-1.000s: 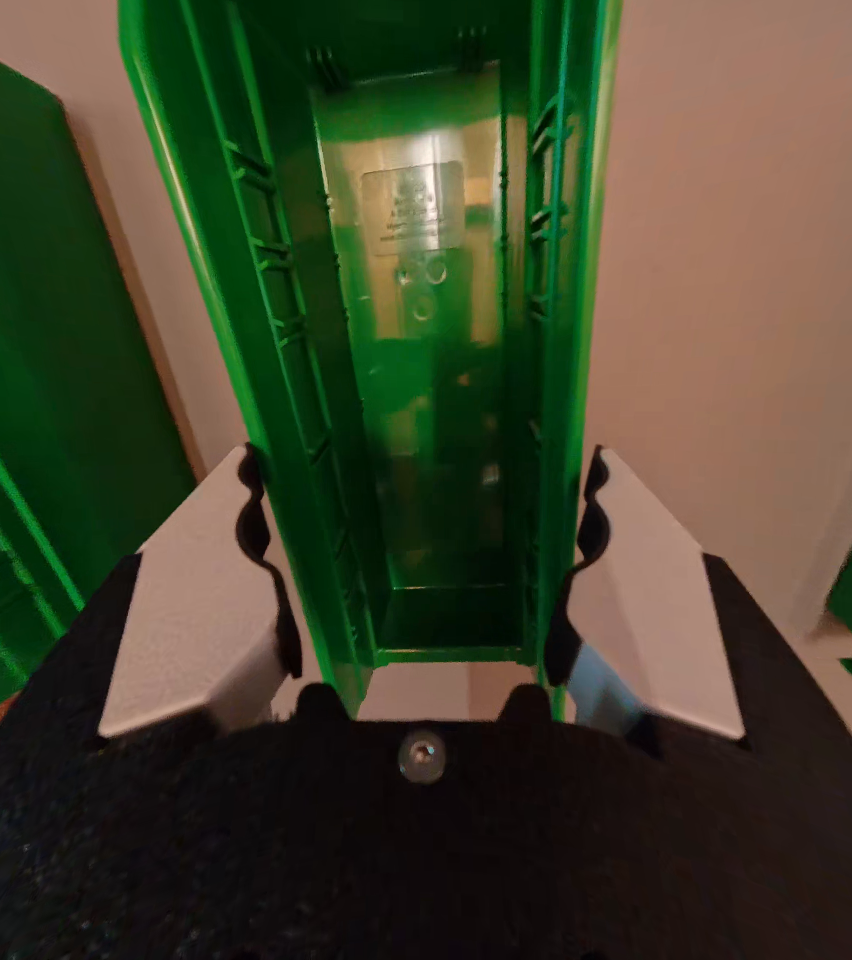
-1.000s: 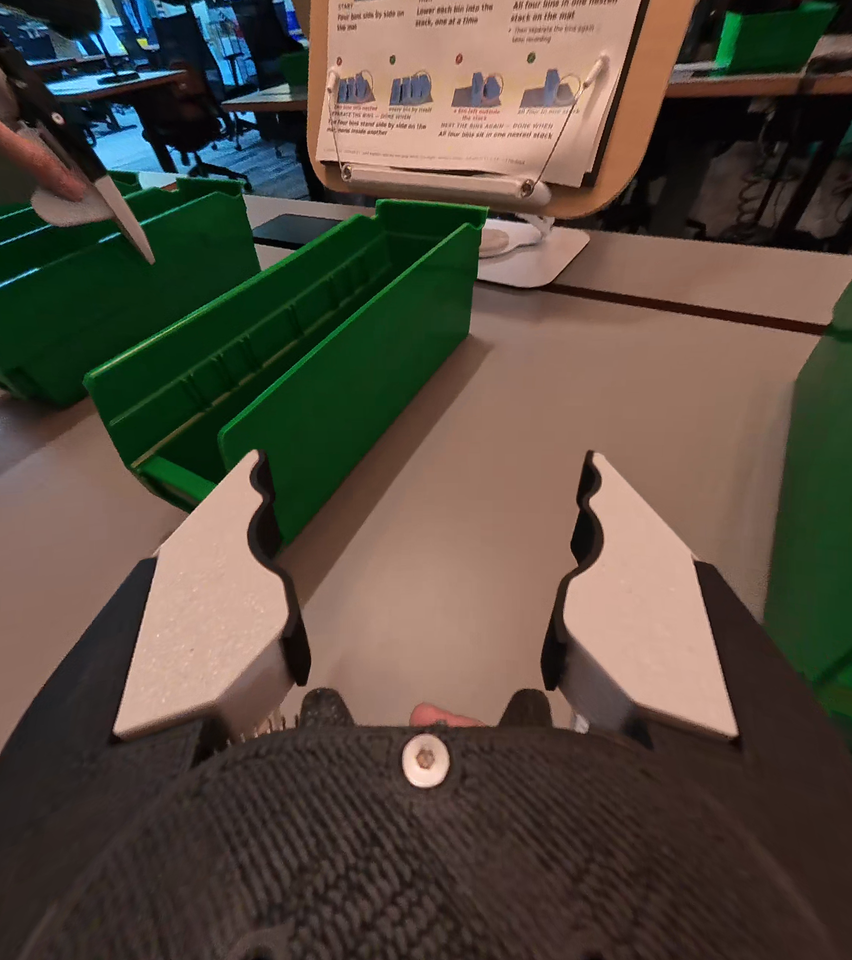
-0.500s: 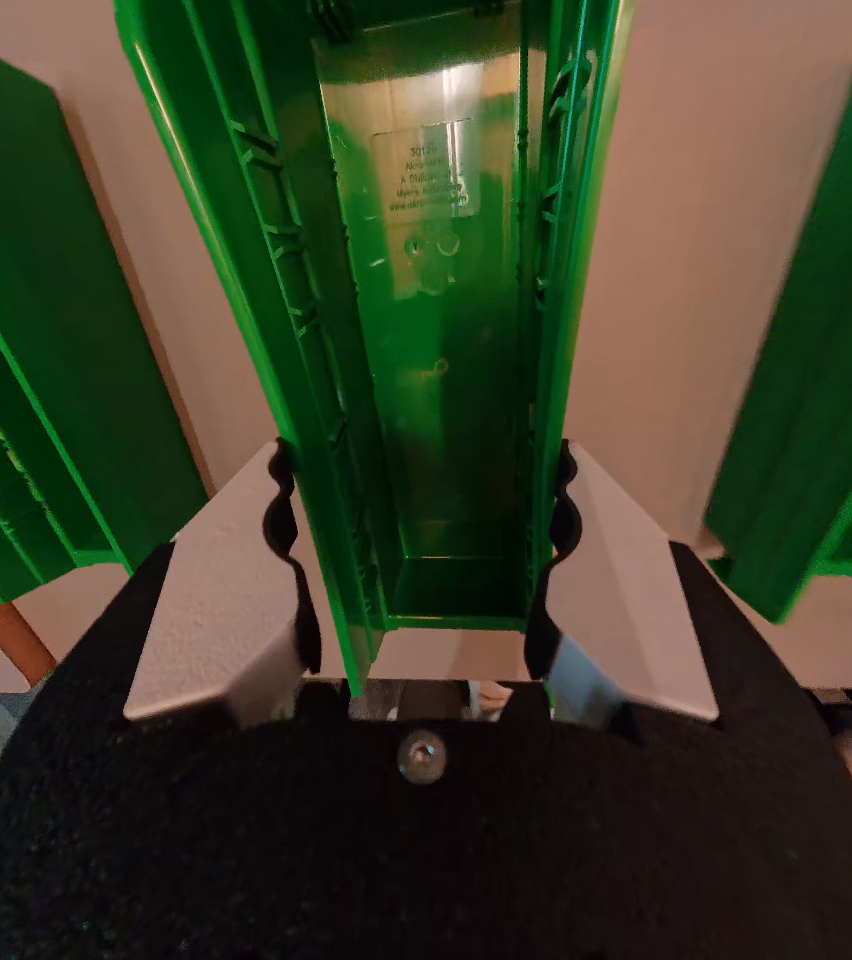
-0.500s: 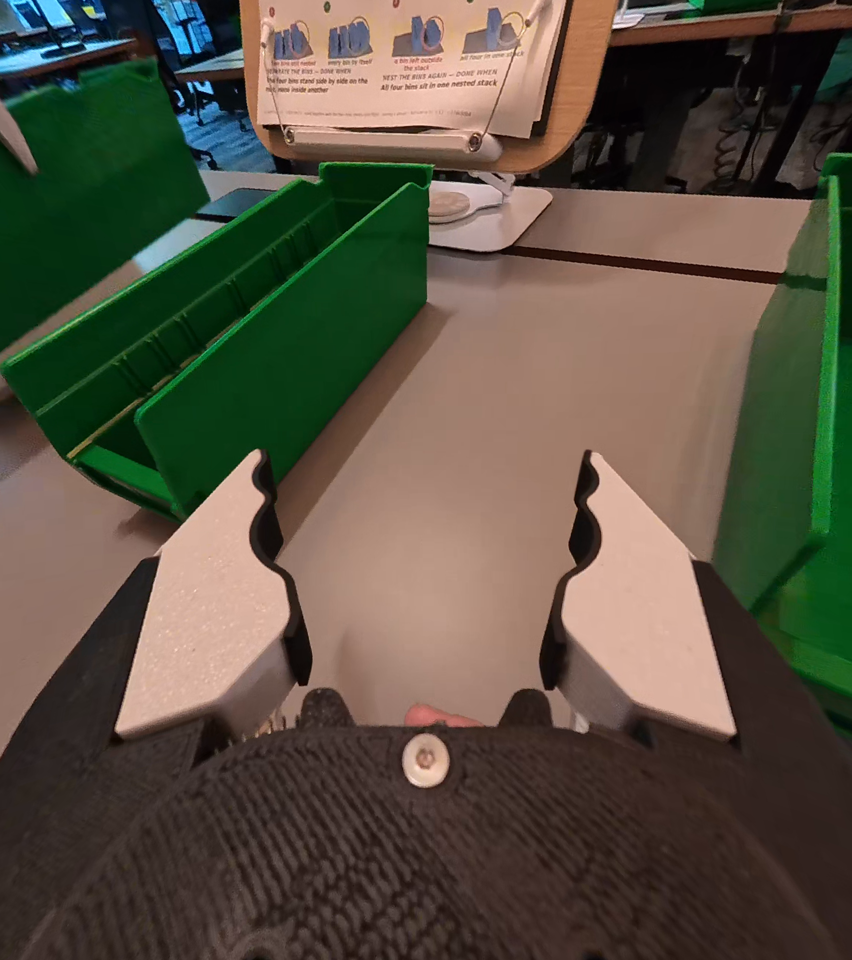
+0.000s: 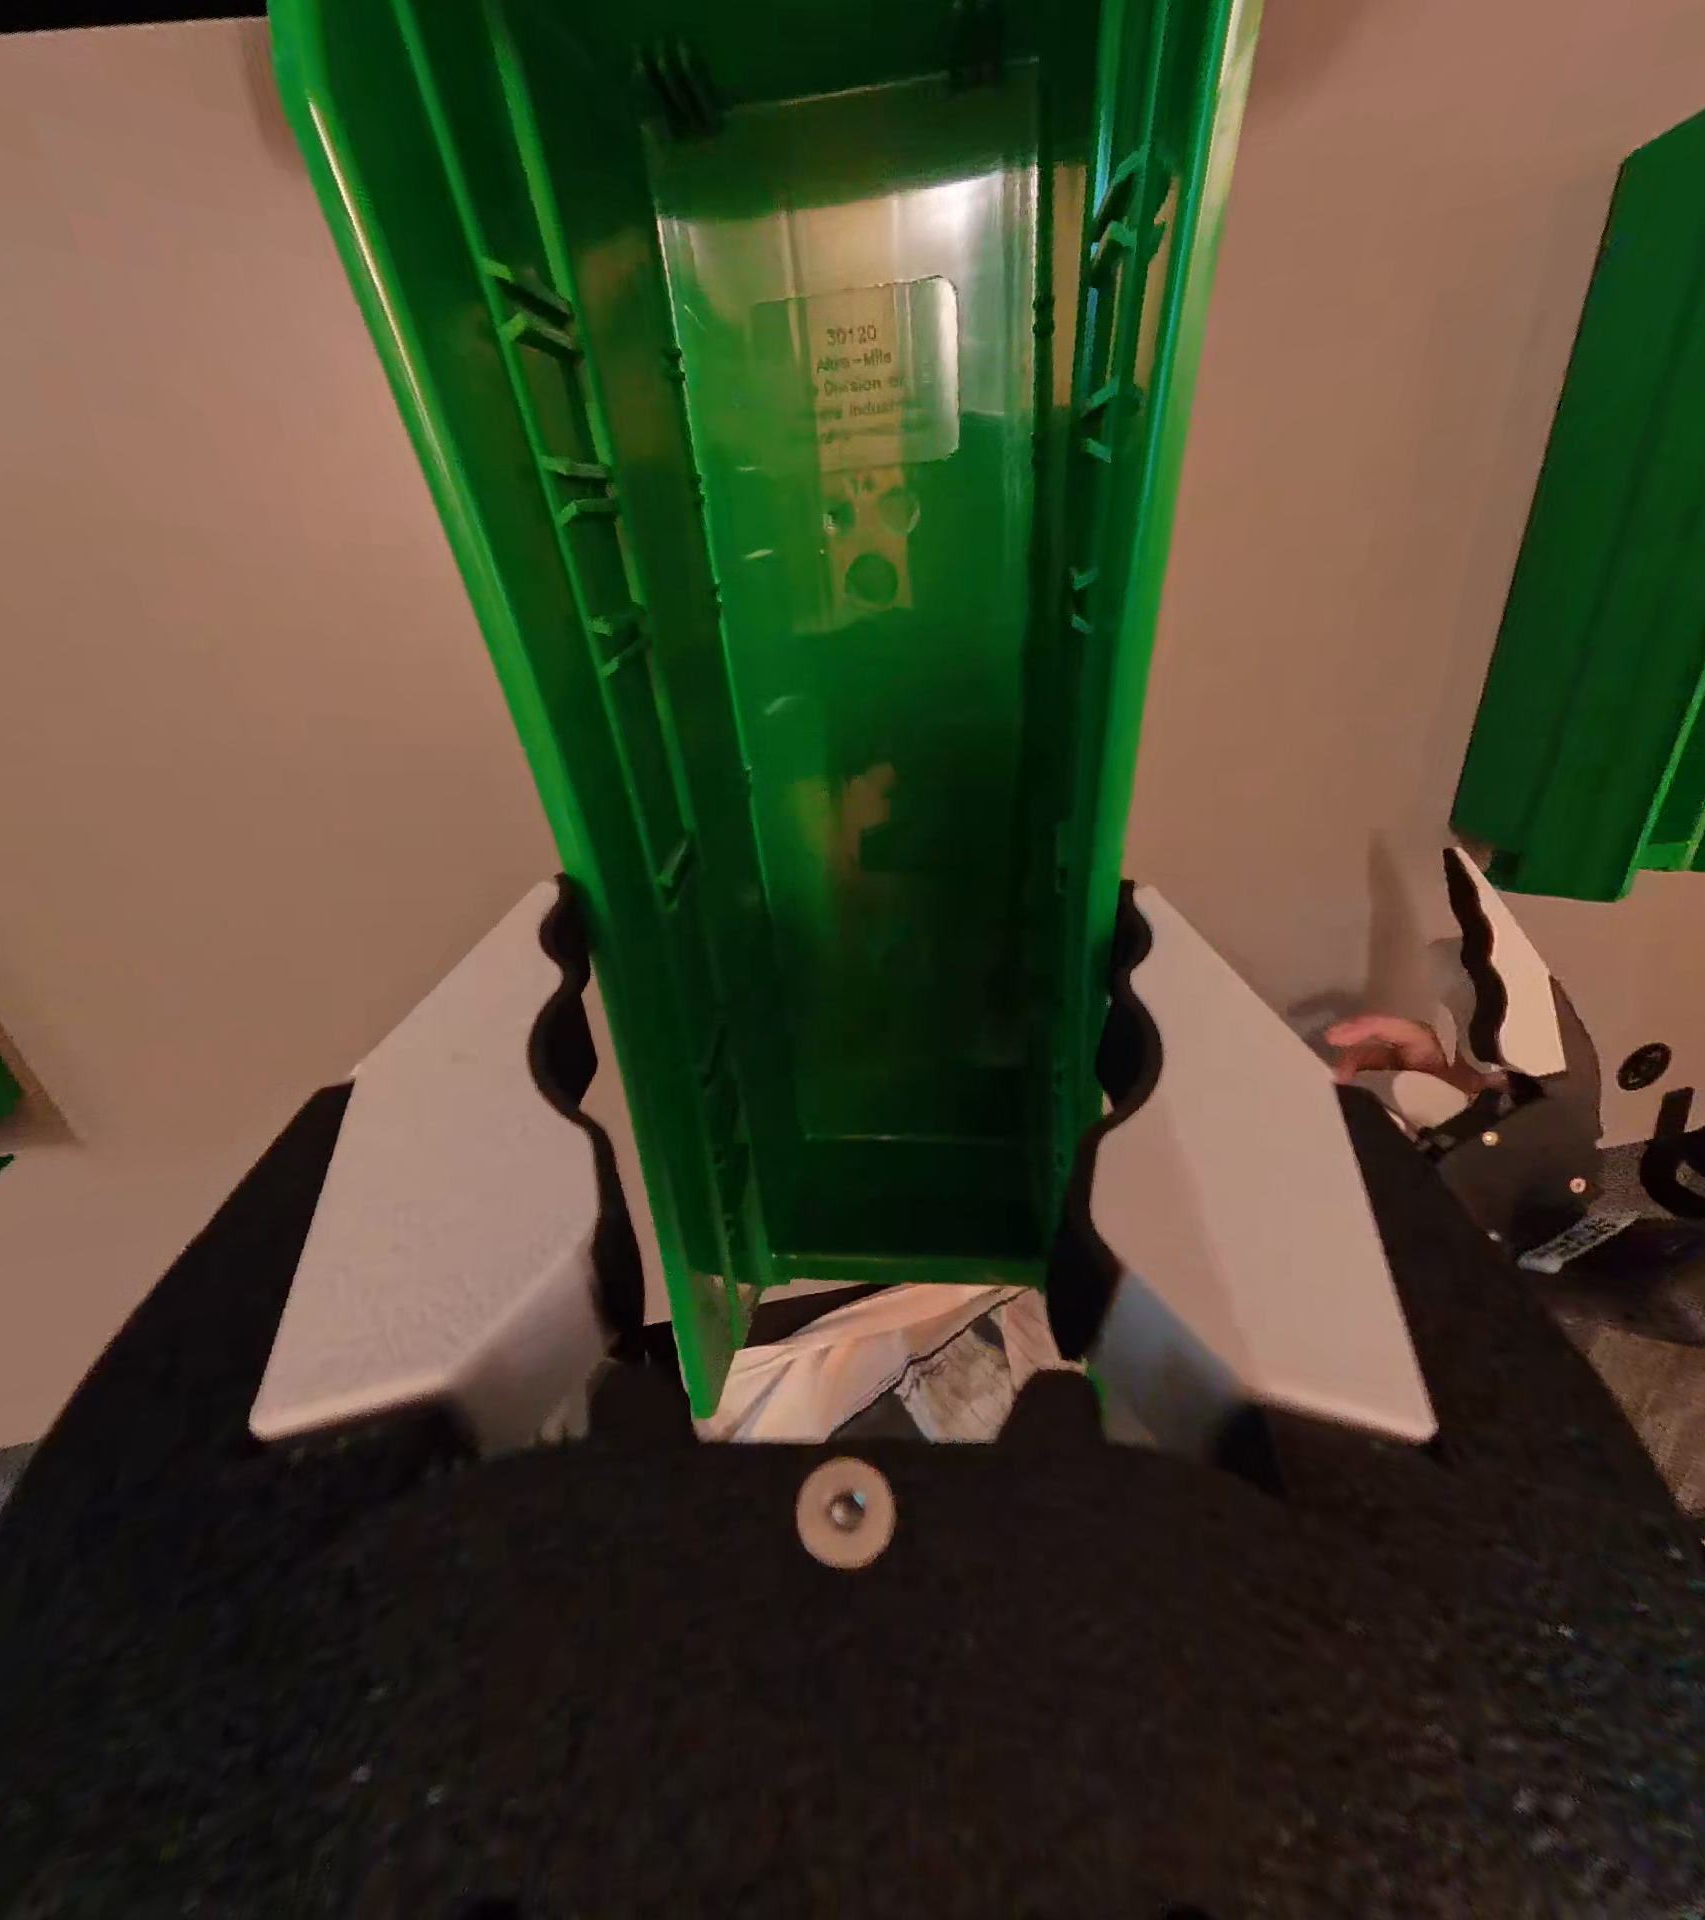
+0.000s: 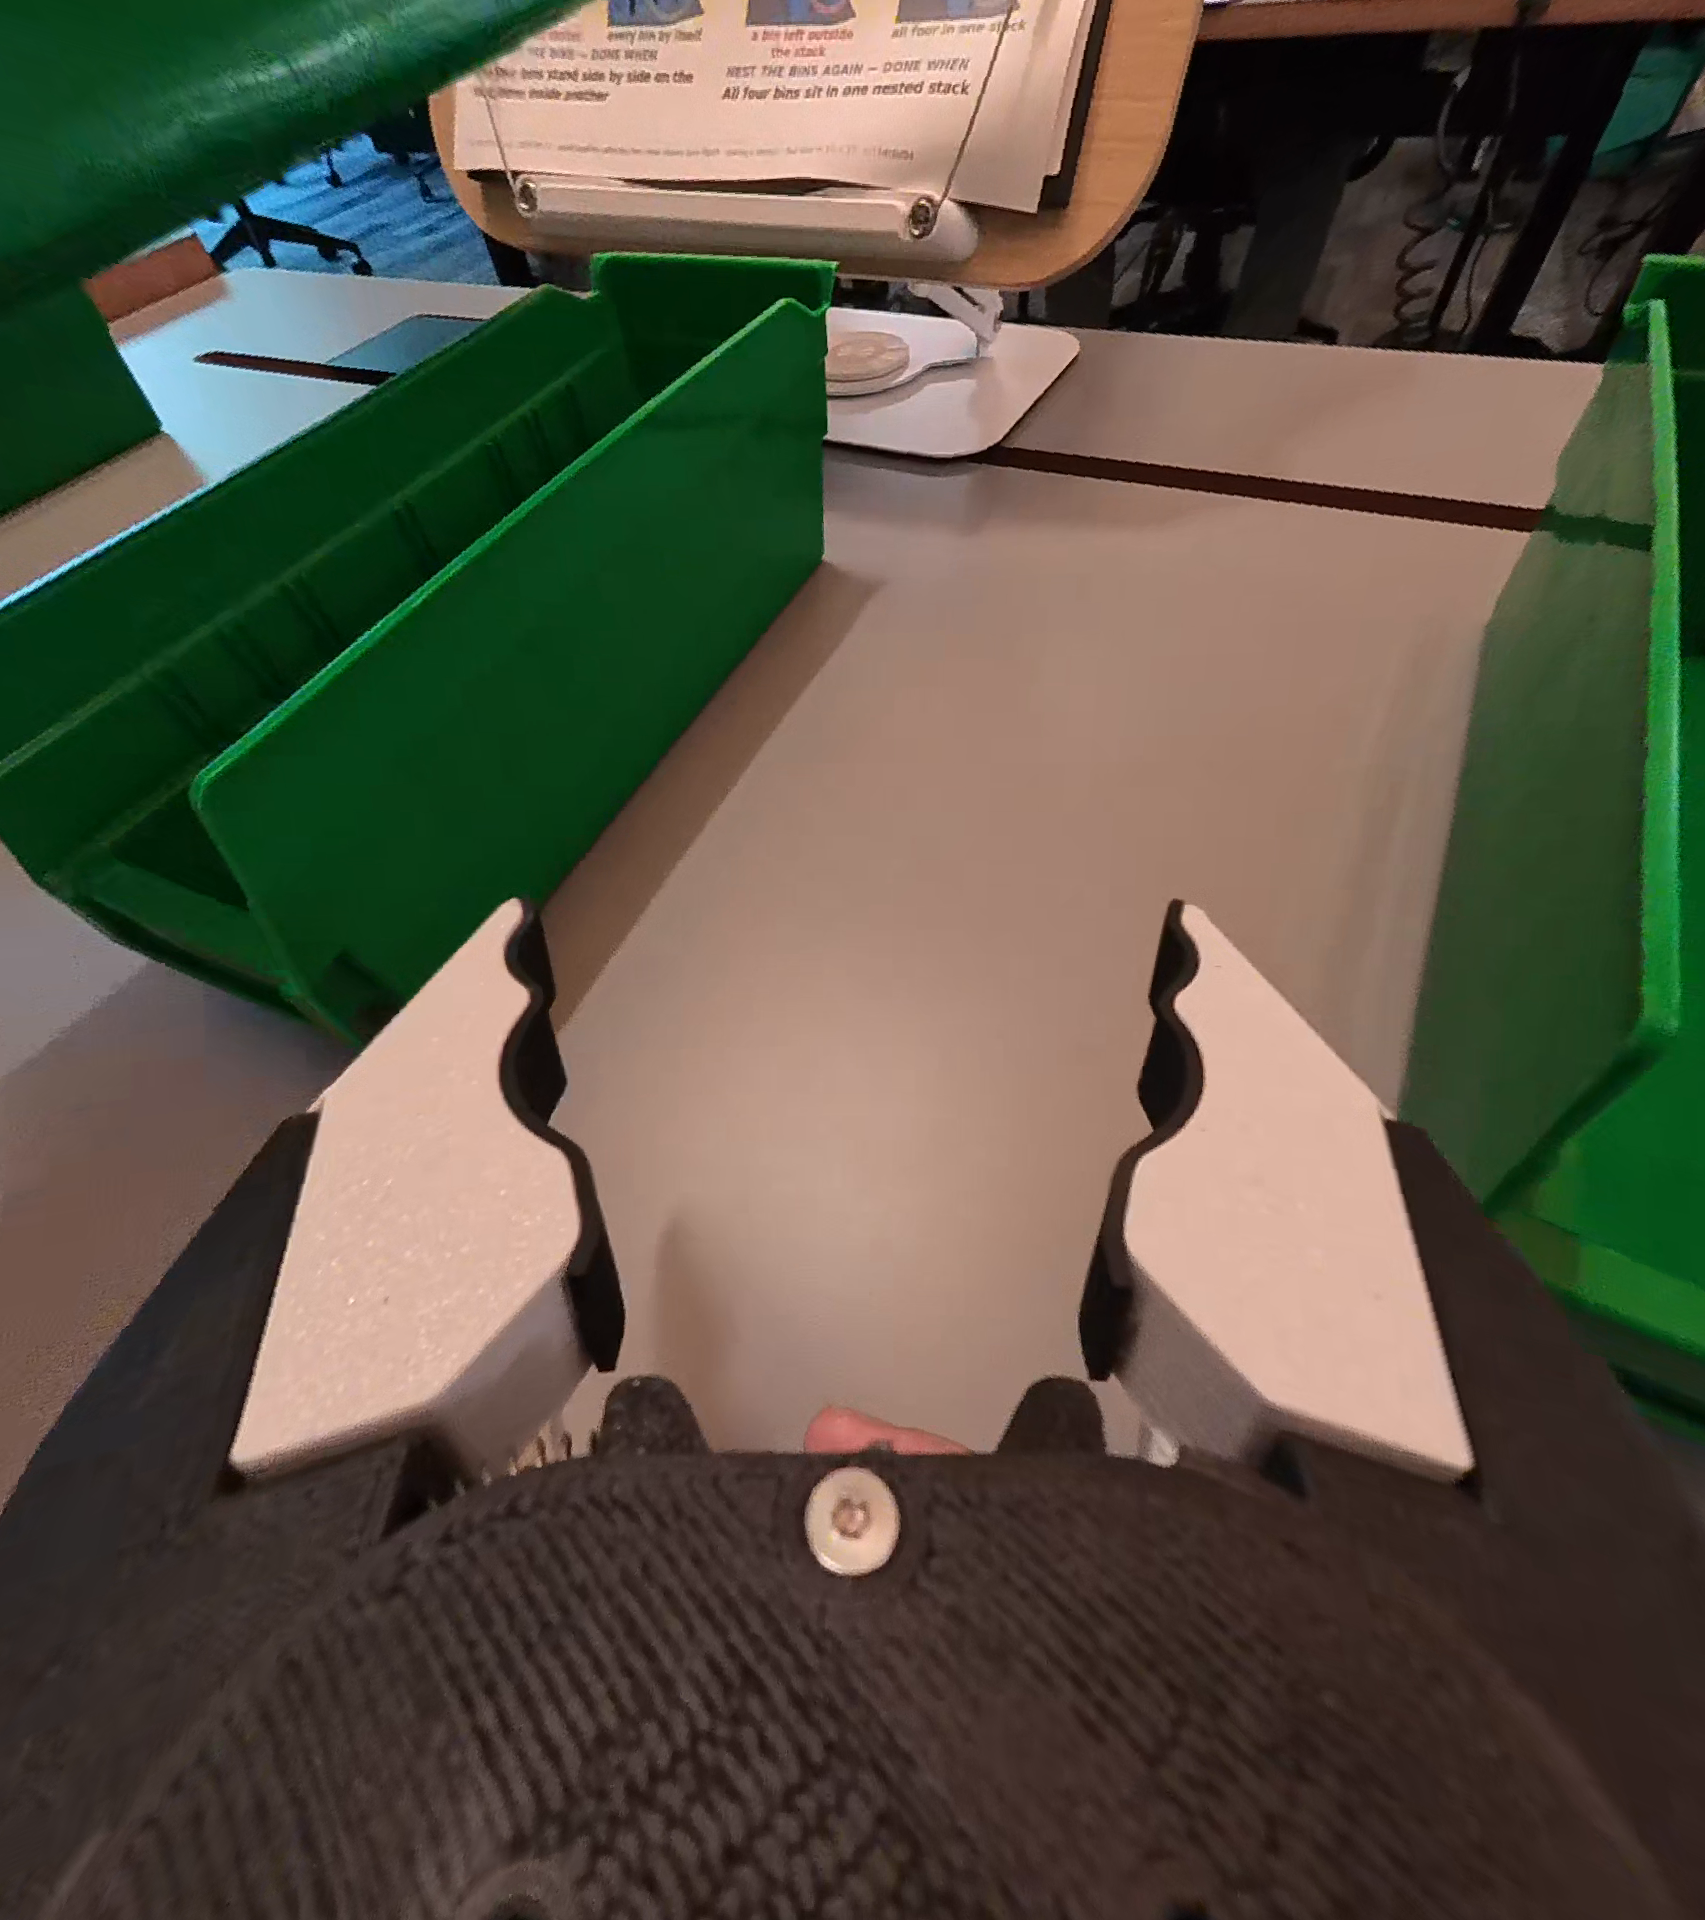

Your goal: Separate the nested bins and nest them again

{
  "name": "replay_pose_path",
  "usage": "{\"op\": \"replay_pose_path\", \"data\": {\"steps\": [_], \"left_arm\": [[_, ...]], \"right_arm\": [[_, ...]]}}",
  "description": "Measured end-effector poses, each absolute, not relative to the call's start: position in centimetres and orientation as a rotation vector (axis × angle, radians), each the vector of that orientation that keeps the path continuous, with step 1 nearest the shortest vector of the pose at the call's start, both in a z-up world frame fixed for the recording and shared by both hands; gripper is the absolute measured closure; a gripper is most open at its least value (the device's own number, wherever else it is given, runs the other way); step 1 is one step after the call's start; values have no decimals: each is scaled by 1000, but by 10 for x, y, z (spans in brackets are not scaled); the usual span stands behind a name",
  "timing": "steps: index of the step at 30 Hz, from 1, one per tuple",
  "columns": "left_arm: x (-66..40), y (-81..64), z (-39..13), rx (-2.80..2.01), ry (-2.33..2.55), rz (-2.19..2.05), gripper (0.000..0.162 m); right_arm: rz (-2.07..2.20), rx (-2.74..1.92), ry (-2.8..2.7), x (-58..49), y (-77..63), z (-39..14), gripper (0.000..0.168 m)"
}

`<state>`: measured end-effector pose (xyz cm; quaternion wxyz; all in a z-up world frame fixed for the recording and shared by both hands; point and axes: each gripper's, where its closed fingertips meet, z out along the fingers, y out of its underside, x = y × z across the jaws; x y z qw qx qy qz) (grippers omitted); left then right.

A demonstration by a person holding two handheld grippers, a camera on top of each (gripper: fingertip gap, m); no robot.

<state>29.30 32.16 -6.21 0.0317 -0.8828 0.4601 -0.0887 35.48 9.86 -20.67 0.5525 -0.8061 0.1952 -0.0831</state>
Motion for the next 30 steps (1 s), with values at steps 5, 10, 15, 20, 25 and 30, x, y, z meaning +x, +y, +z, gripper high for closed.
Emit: {"op": "replay_pose_path", "data": {"steps": [5, 10, 15, 20, 25, 30], "left_arm": [[303, 299, -86, -2754, 1414, -196, 64], [305, 283, -110, -2787, 1412, -158, 65], [308, 284, -122, -2773, 1373, -80, 66], [317, 284, -130, -2735, 1368, -36, 66], [320, 284, -141, -2696, 1385, 16, 65], [317, 283, -146, -2686, 1389, 32, 64]], "right_arm": [[-193, -1883, 485, 357, 94, -201, 53], [-185, -1869, 484, 356, 92, -198, 54], [-169, -1863, 503, 359, 89, -199, 54], [-148, -1861, 515, 361, 88, -200, 55], [-147, -1867, 506, 359, 89, -201, 56], [-134, -1883, 512, 359, 91, -207, 56]]}}
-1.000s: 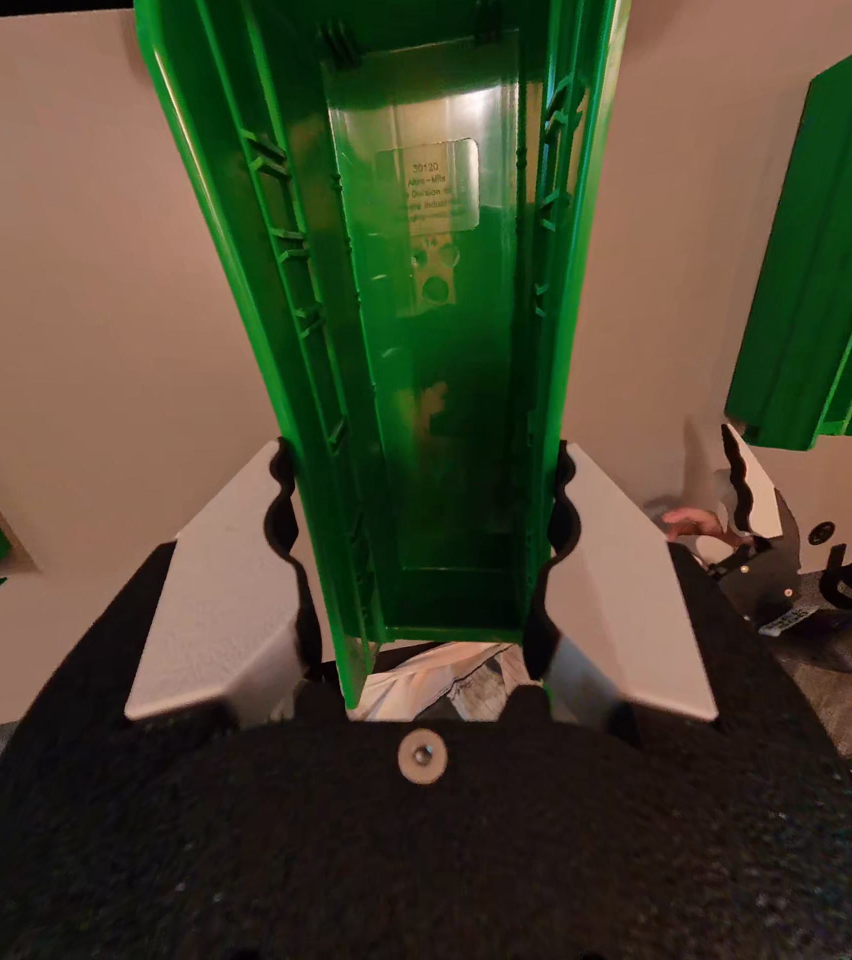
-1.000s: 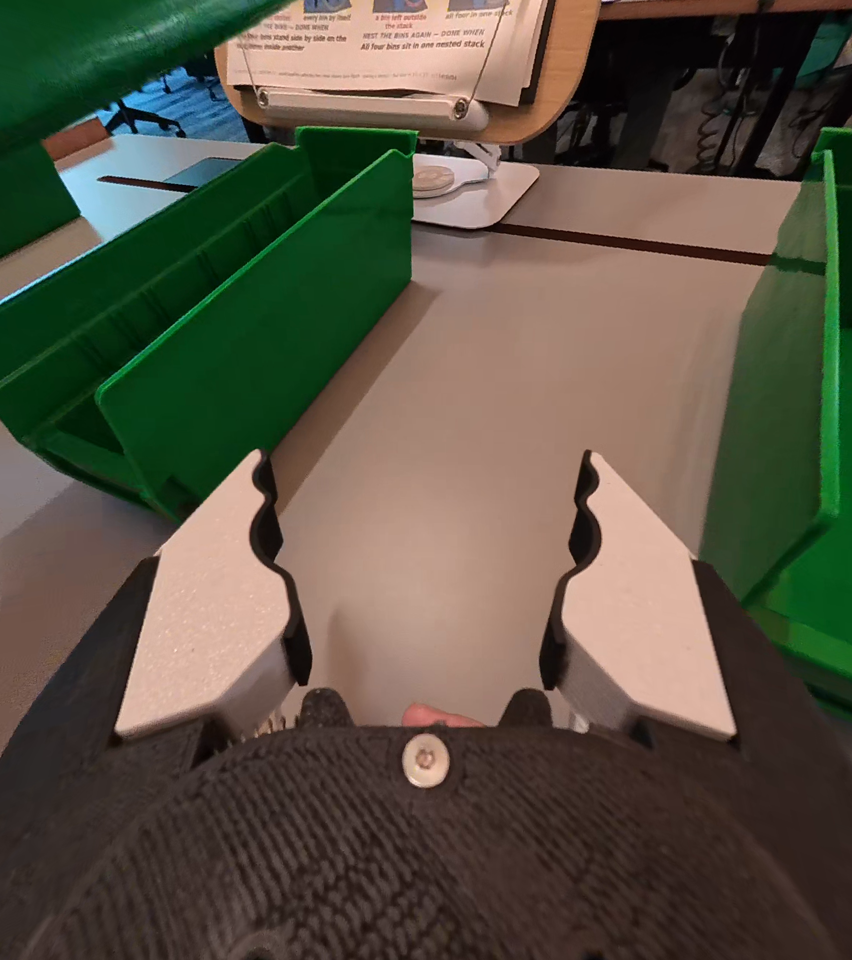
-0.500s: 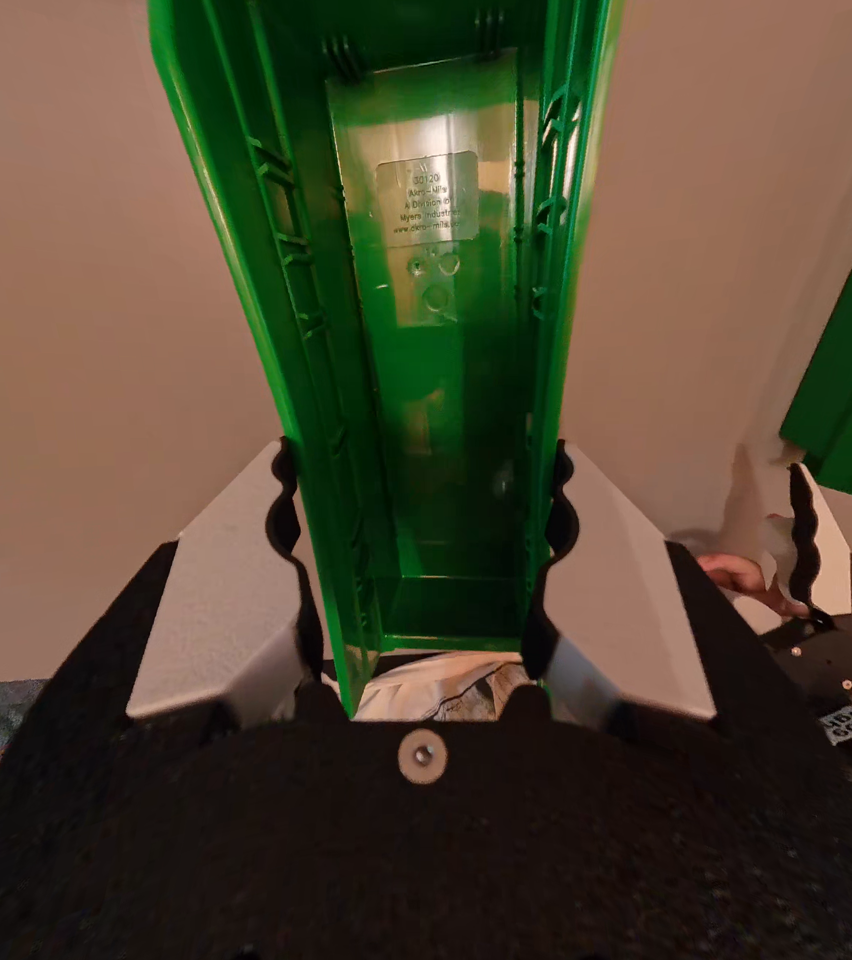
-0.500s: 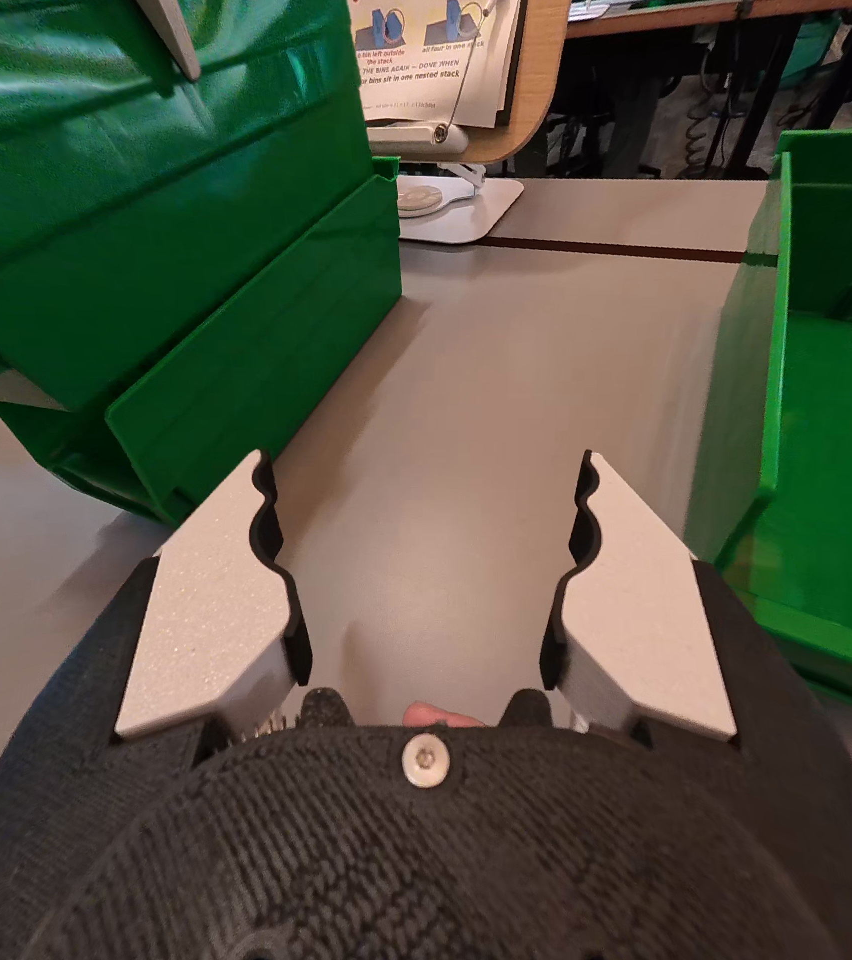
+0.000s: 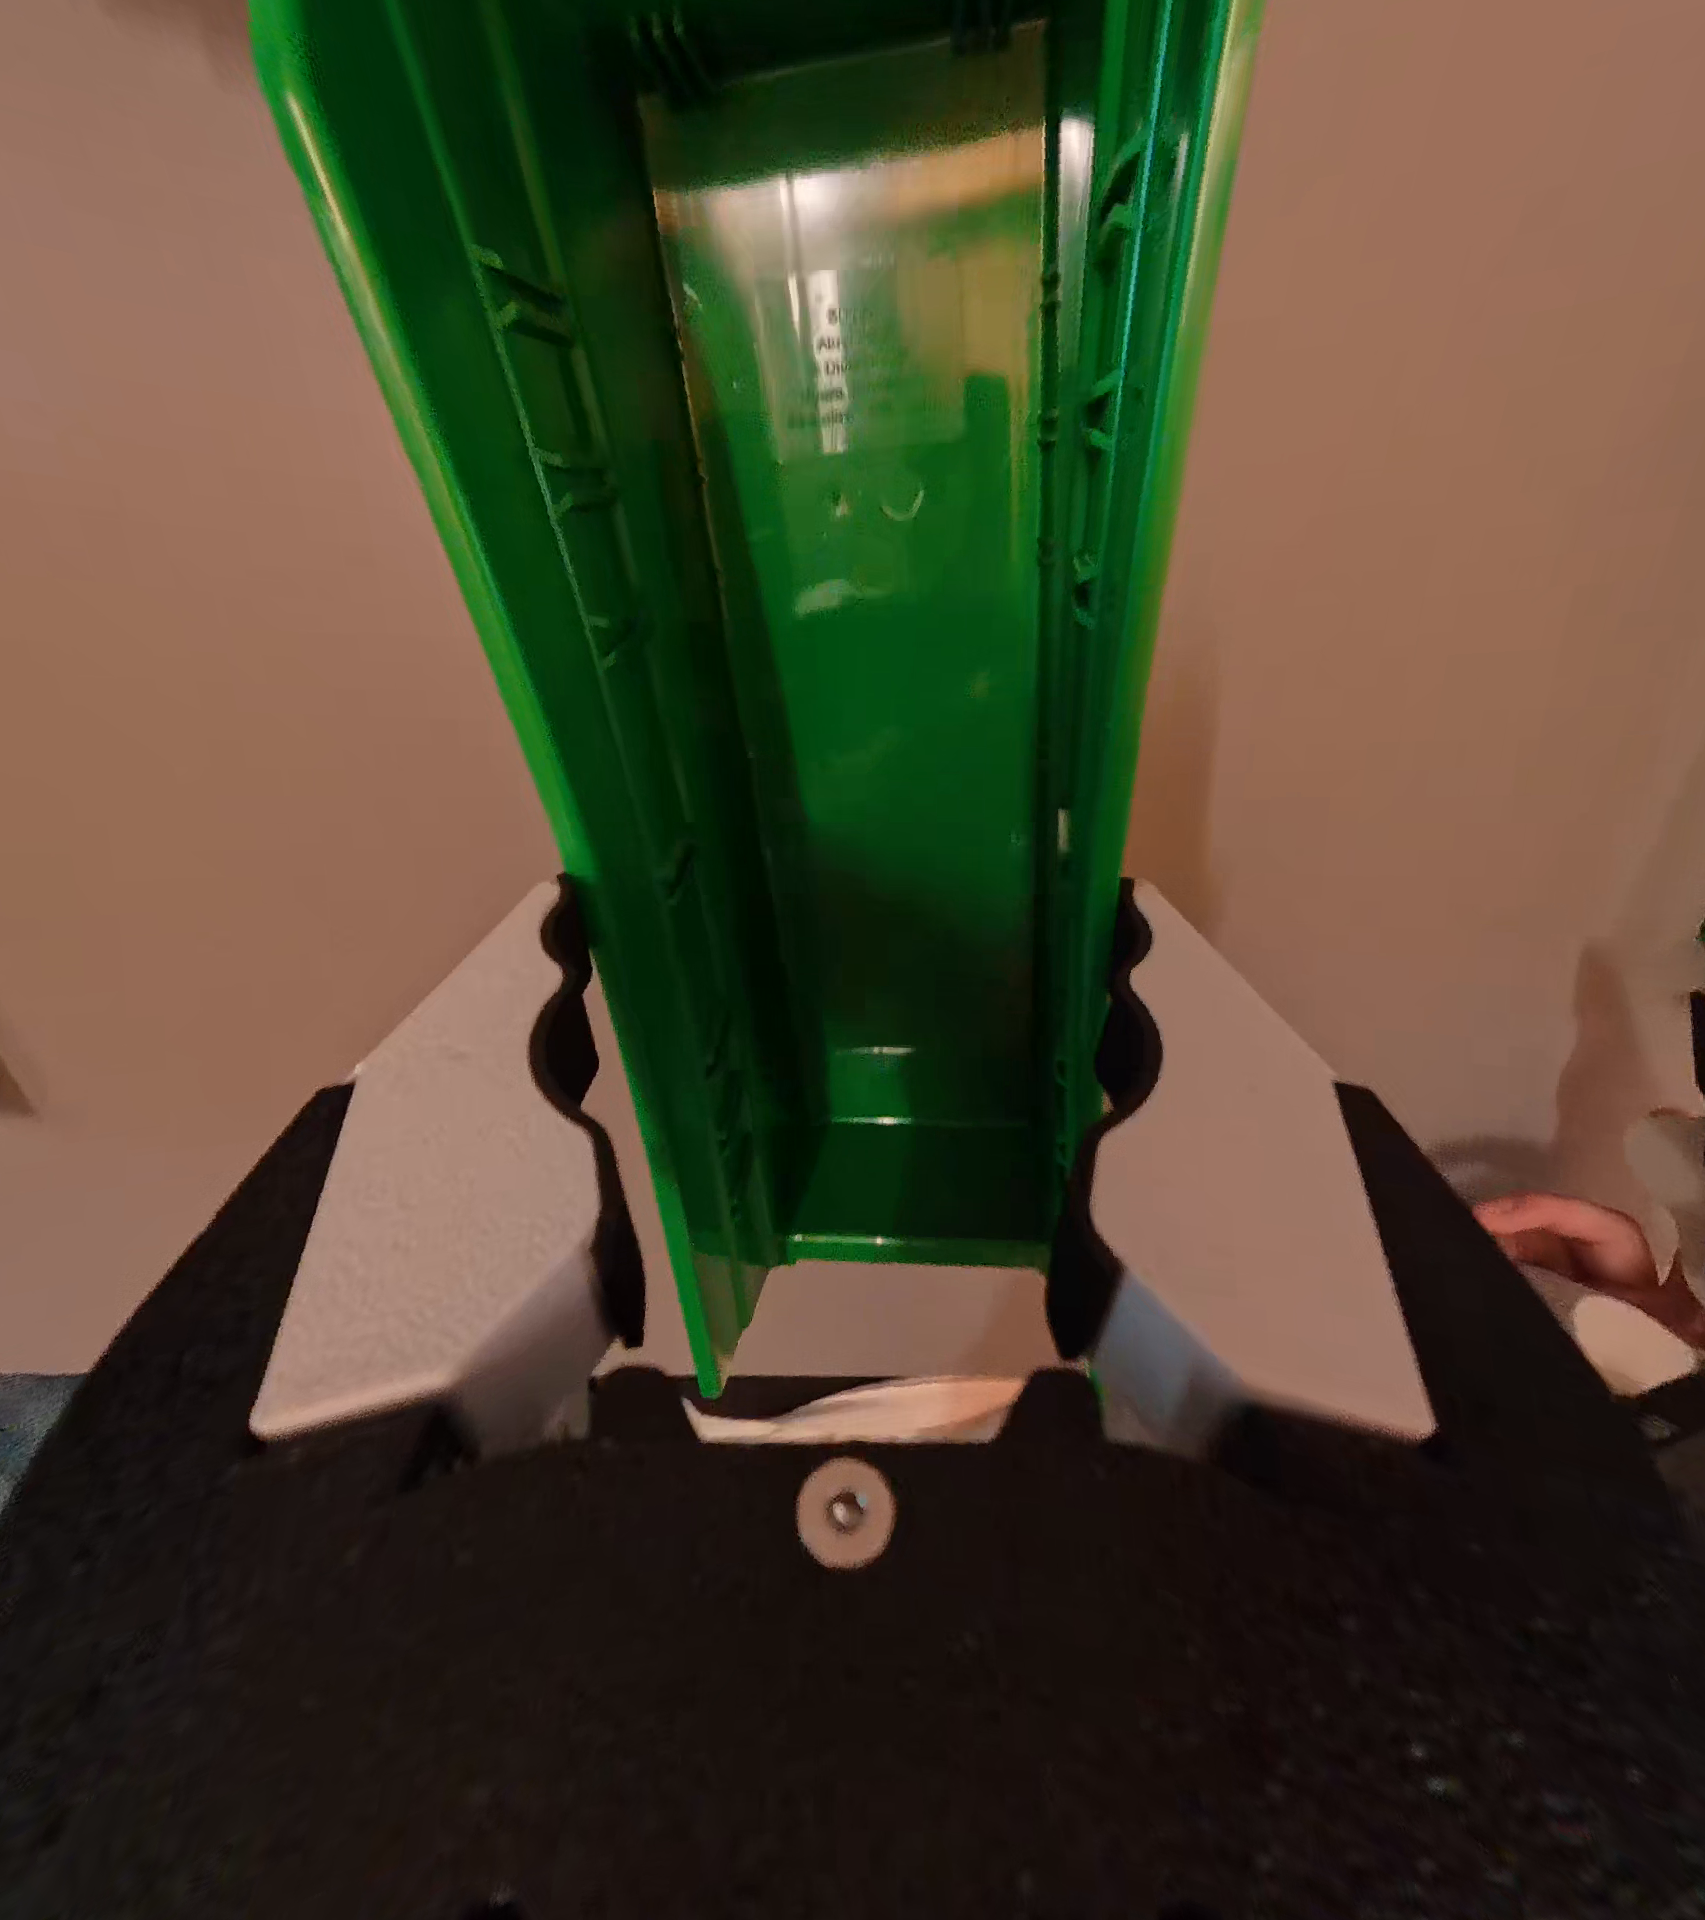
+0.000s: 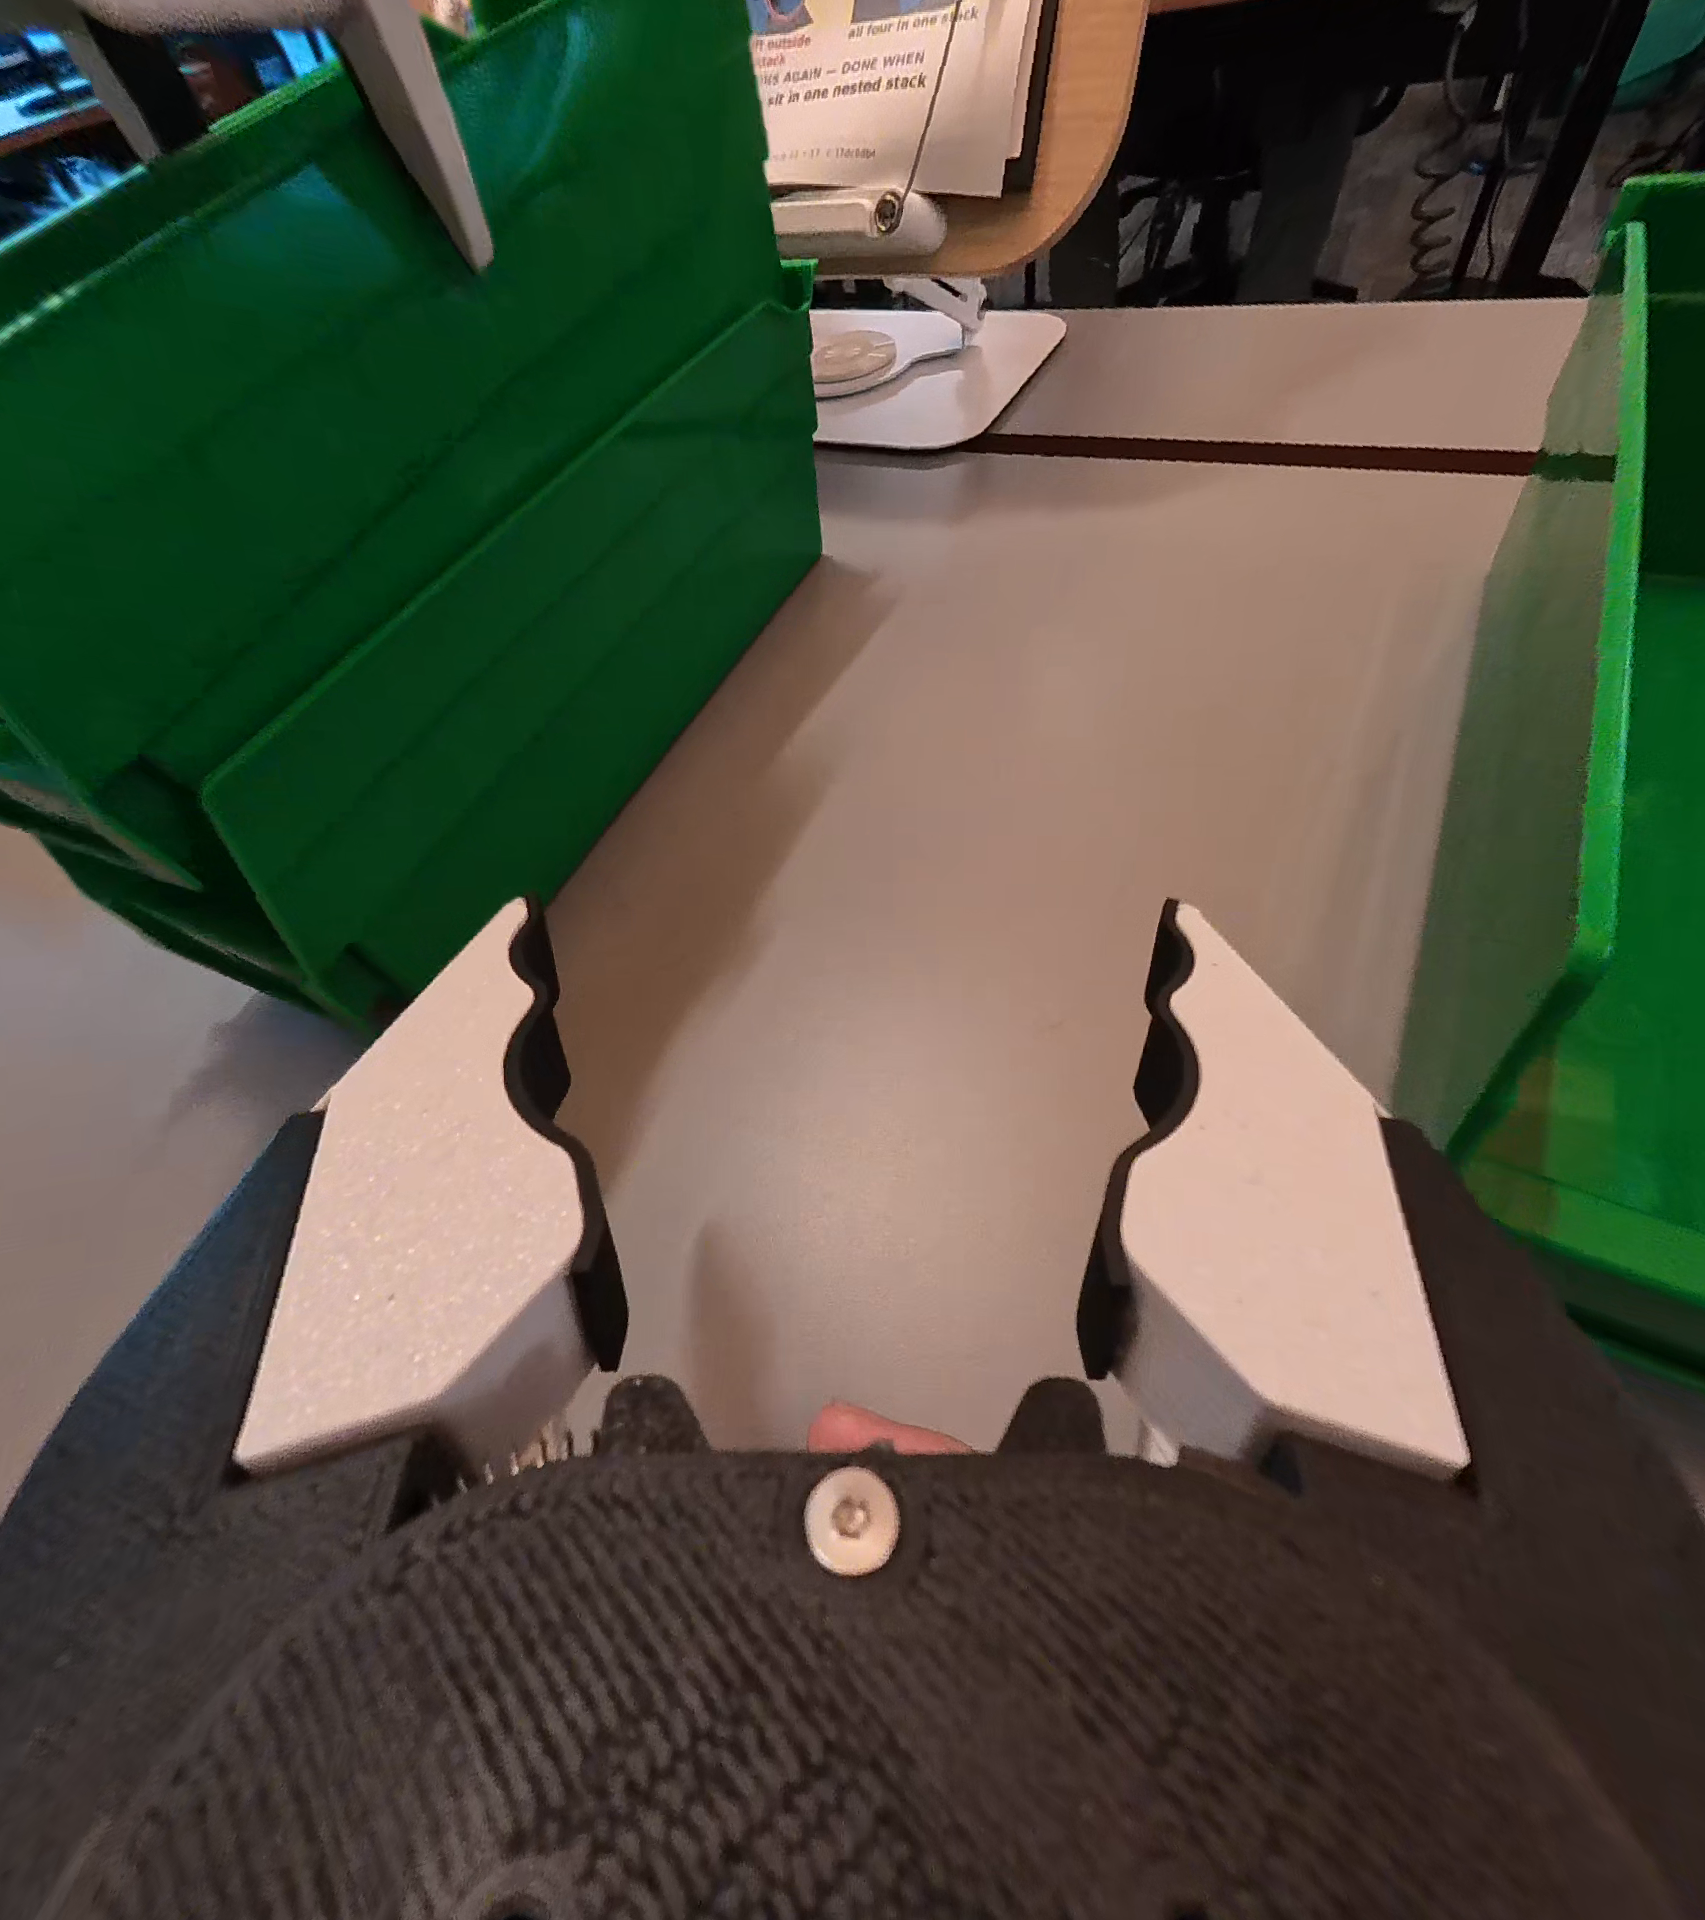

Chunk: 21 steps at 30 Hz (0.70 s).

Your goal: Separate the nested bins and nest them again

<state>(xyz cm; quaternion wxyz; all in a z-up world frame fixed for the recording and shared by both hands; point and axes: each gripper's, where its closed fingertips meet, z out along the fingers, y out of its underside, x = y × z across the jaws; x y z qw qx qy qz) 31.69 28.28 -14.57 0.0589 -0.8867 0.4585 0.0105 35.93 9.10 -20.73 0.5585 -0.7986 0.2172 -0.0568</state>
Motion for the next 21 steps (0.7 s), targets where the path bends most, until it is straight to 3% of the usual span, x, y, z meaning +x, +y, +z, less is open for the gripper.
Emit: {"op": "replay_pose_path", "data": {"steps": [21], "left_arm": [[322, 284, -168, -2624, 1398, 39, 63]], "right_arm": [[-118, -1925, 513, 358, 95, -222, 56]]}}
